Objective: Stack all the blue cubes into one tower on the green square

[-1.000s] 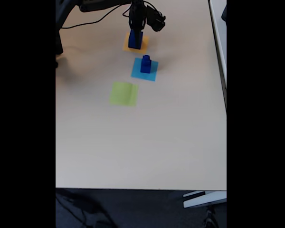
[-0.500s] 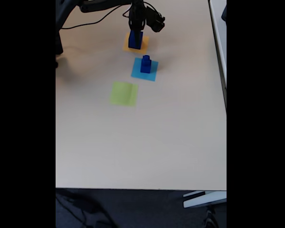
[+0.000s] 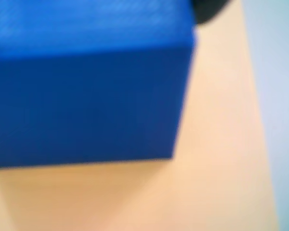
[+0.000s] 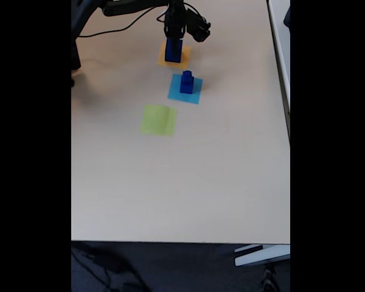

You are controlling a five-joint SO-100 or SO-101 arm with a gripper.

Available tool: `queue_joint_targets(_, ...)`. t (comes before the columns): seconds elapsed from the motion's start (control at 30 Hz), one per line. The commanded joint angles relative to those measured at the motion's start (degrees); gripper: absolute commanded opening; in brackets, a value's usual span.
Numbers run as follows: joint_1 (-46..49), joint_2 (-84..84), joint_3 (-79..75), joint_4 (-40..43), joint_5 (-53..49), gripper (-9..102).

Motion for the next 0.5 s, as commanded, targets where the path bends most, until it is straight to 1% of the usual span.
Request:
queue_joint_targets(0.0, 0.62, 1.05, -3.87, 1.32, -0.18, 6)
queue_joint_targets(0.47, 2.2, 12.74, -4.92, 12.57, -2.72, 4)
